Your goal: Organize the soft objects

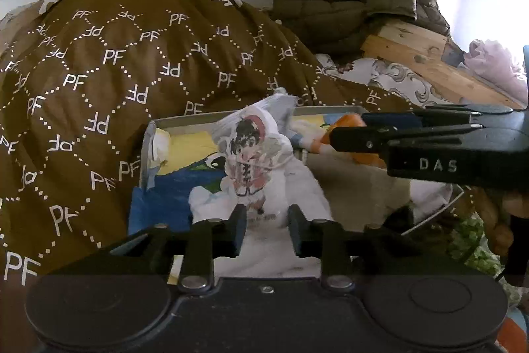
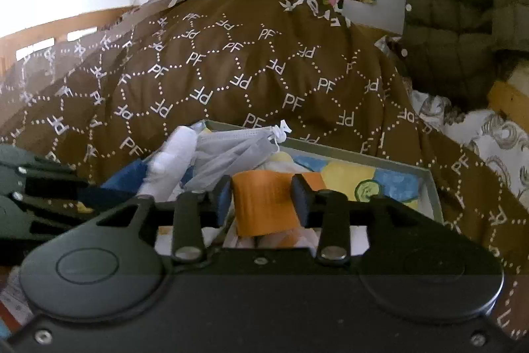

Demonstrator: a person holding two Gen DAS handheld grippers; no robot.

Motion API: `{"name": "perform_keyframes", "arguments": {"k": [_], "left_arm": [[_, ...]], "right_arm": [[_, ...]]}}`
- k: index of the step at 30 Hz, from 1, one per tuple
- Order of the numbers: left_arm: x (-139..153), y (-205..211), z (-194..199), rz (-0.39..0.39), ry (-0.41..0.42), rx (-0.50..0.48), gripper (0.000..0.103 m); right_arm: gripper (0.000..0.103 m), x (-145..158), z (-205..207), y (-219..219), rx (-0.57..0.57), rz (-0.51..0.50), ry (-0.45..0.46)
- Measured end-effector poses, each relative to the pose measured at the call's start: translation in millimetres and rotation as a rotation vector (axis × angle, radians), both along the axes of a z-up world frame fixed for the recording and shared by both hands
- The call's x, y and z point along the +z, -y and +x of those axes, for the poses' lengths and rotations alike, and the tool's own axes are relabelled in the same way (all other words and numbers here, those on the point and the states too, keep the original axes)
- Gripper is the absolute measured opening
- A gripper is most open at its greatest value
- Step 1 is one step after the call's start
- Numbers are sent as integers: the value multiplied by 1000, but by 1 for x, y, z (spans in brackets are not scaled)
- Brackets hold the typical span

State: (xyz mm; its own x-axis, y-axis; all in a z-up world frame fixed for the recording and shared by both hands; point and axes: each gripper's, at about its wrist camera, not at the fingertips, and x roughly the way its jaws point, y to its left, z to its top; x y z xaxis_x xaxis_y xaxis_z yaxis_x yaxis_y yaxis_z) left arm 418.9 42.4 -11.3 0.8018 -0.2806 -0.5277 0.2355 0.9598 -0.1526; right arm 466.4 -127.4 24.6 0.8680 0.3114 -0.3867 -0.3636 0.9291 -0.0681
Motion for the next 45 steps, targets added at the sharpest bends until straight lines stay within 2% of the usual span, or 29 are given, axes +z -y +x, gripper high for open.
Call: {"name": "perform_keyframes", "arguments": {"k": [3, 7, 10, 17, 21, 23, 26, 28, 31, 35, 39, 45], "left_arm": [[2, 1, -3, -1, -2, 1, 37], [6, -1, -11, -17, 3, 19, 42], [11, -3, -20, -33, 21, 43, 50], [28, -9, -47, -77, 91, 116, 71], [39, -10, -65, -98, 122, 148, 77], [44, -11, -75, -106, 139, 163, 84], [51, -9, -89, -118, 152, 179, 88], [54, -8, -99, -123, 159, 188, 93], [58, -5, -115, -132, 168, 201, 94], [64, 1, -134, -130, 177, 207, 101], [69, 11, -154, -113, 194, 198, 102], [72, 28, -185, -88, 188, 184, 102]], "right_arm": [[42, 4, -5, 8, -5, 32, -11], [46, 12, -13, 18, -13, 55, -10], [55, 20, -24, 24, -15, 78, 2], [67, 42, -60, 36, -19, 119, 45], [75, 55, -84, 44, -26, 144, 66], [76, 61, -97, 49, -29, 152, 73], [87, 69, -121, 59, -38, 172, 88], [89, 72, -137, 64, -41, 181, 97], [90, 75, -160, 73, -53, 199, 97], [97, 73, -189, 85, -70, 217, 101], [102, 69, -223, 97, -87, 220, 107], [102, 65, -270, 112, -105, 231, 118]]}}
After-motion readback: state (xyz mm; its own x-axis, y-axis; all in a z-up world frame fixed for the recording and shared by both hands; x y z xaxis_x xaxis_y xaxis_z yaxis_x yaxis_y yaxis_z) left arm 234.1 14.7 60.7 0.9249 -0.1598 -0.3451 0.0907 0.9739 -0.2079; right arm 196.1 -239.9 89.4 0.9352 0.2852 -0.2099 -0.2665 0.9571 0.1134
